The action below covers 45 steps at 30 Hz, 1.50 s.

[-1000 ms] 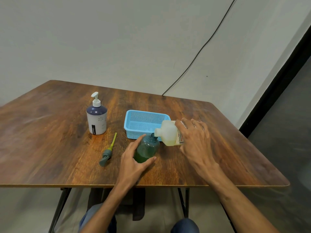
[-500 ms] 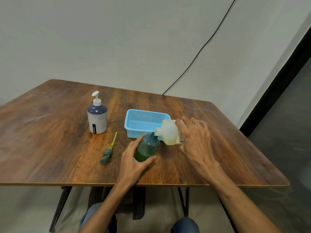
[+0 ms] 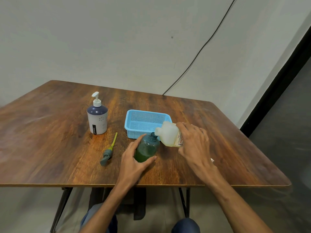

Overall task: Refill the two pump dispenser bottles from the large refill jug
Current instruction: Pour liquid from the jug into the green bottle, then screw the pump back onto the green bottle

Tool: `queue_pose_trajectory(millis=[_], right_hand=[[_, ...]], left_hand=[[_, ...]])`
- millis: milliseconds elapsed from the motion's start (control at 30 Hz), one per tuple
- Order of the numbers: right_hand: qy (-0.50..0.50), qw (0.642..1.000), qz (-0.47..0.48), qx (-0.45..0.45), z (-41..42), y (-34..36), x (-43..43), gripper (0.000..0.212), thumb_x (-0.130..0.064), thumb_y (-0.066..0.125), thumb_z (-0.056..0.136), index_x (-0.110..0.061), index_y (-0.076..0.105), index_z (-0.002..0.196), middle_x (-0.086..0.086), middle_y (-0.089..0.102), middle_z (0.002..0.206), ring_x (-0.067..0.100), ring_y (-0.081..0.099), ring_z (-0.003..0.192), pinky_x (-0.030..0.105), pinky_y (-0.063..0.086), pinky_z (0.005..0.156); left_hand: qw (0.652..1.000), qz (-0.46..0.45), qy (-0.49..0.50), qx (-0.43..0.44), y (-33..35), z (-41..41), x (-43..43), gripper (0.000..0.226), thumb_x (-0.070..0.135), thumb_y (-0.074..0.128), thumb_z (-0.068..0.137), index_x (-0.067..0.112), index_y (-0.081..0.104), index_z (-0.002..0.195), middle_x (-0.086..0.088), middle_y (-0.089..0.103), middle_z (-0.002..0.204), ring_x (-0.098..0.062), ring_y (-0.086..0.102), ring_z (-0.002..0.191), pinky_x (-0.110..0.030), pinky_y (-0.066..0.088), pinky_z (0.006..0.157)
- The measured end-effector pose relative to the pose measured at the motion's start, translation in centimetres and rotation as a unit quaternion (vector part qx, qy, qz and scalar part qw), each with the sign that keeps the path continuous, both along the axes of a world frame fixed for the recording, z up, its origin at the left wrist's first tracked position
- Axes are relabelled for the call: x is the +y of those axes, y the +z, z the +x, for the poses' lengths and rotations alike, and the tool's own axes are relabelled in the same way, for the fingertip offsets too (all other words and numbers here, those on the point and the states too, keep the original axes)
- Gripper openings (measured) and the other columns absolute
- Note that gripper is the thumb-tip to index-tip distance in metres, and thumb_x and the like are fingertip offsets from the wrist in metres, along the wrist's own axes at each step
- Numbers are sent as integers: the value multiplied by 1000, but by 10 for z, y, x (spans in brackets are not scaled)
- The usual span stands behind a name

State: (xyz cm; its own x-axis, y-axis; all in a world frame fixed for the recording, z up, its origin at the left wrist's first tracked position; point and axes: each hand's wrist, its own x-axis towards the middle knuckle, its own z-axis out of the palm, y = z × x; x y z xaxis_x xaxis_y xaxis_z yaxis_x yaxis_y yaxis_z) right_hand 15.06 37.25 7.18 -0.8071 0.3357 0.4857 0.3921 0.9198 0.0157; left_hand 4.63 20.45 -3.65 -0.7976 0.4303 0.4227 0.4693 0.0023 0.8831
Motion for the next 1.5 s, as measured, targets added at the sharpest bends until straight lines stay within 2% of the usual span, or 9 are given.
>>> queue_pose_trajectory(millis=[200,300,533,700,900,1133,1233,1367,1500], right_hand=[[12,996,-82,34,1,-16,6,74,-28,87,61,-26,55,128,-3,68,109,21,65,95,25,40,68],[28,978,-193,69,1,-26,9,75,-31,91,58,-30,52,122,-7,64,105,10,59,90,14,35,57],[26,876,-432,212,-1,-56,9,78,-23,94,52,-38,56,119,-27,62,101,-16,56,95,8,48,55],[22,832,-485,268,-4,-72,10,83,-17,95,56,-26,56,129,-17,64,113,-1,61,103,14,52,64],[33,809,-505,299,-2,-83,7,88,-15,93,63,-24,48,139,-10,61,126,4,58,112,24,55,83],[63,791,-545,273,8,-99,1,95,-30,94,62,-38,38,139,-26,53,130,-6,52,118,27,49,94],[50,790,-545,276,18,-105,-3,104,-35,94,62,-35,34,146,-15,51,142,4,51,126,30,47,98],[-44,827,-447,338,31,-105,-25,89,-35,89,71,-40,36,141,-8,47,145,18,52,124,44,53,93],[11,855,-295,426,37,-103,-59,54,-22,81,80,-22,53,126,-7,53,125,15,56,108,39,57,79]], left_hand=[[1000,0,11,0,-2,-1,-1,85,39,91,70,45,45,142,33,53,131,16,49,123,-11,43,97],[1000,3,20,-4,-3,-2,-2,83,44,90,69,50,45,139,37,52,128,19,50,120,-2,43,92],[999,0,35,-14,-3,-2,-4,82,49,88,68,51,43,136,41,53,119,24,51,112,-3,43,88],[999,-11,41,-8,-4,-3,-5,80,49,88,71,51,43,137,43,53,121,23,51,114,2,40,89],[999,-26,44,-10,-5,-4,-6,79,48,87,73,56,40,136,47,52,120,24,48,117,2,40,89],[998,-26,37,-32,-1,-3,-8,86,47,89,70,45,42,142,26,57,132,20,50,120,3,39,89],[998,-37,37,-37,1,-2,-10,92,41,91,70,44,38,145,27,53,133,22,48,116,-1,39,90],[997,-53,45,-41,1,6,-19,103,41,92,69,41,32,152,19,51,141,4,52,123,-25,46,105],[995,-43,84,-26,-4,27,-39,101,40,91,71,39,32,153,14,51,145,0,50,130,-30,46,109]])
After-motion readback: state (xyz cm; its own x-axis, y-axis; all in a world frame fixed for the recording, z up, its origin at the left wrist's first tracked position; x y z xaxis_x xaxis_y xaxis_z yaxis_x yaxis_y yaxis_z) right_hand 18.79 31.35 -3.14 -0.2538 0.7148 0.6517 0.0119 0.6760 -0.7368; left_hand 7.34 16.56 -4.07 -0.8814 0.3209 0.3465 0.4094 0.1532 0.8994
